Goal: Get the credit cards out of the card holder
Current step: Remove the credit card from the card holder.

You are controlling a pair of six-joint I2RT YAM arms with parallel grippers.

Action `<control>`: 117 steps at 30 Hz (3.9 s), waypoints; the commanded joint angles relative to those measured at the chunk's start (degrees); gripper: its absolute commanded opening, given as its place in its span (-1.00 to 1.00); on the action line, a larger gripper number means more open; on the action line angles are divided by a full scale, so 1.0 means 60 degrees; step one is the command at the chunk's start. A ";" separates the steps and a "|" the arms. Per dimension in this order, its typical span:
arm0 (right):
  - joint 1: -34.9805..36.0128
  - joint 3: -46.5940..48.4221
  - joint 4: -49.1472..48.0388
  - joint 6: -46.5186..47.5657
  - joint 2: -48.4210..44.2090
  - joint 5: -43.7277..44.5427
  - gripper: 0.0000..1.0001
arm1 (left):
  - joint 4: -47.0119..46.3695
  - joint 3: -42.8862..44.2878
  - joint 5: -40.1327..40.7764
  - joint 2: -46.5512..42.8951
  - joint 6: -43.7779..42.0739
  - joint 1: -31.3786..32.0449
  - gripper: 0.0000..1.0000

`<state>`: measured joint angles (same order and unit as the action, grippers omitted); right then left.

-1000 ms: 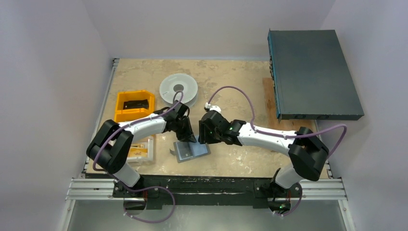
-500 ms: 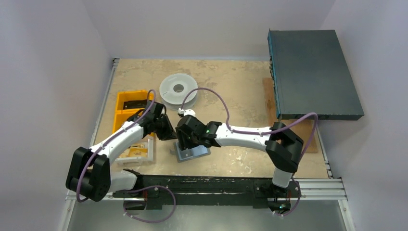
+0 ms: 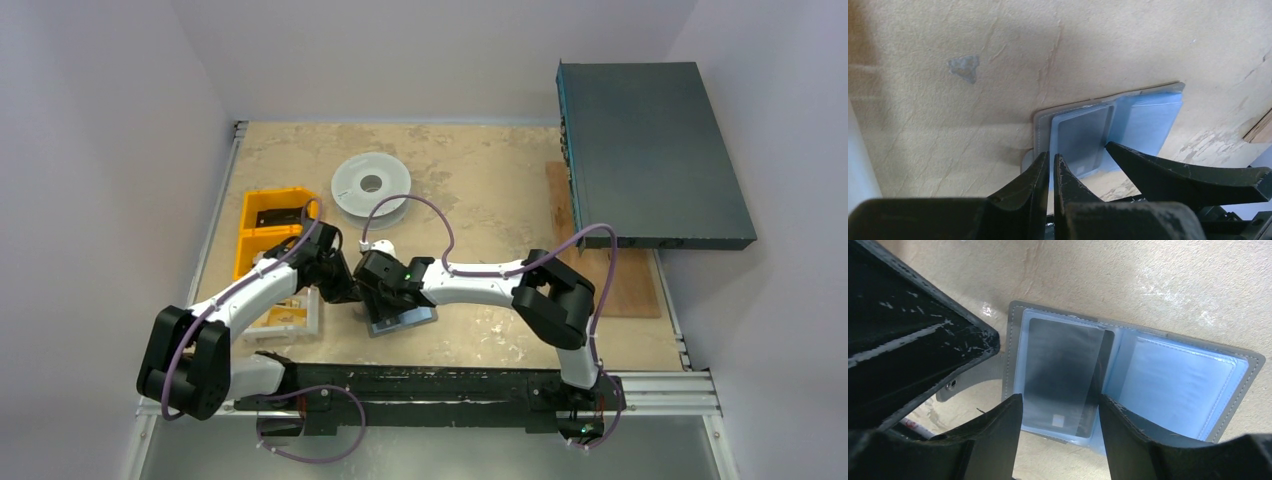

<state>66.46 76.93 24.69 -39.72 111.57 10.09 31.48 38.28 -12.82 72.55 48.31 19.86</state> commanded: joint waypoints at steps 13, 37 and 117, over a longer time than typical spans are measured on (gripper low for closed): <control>0.0342 0.0917 0.0688 0.0278 0.0738 0.0503 0.27 | -0.0412 -0.0180 -0.0185 -0.0125 -0.0178 -0.0277 -0.87; -0.0744 -0.1132 -0.1527 -0.0247 -0.0446 -0.1915 -0.42 | -0.0653 -0.0365 -0.0858 0.0115 -0.0341 -0.0270 -0.86; 0.0583 0.1401 0.1085 0.0144 0.0982 0.1366 0.21 | 0.1518 0.2490 -0.0944 -0.0928 -0.1453 -0.2885 -0.81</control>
<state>69.76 83.94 30.09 -38.59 117.16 17.45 40.34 49.47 -15.81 67.53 41.80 4.29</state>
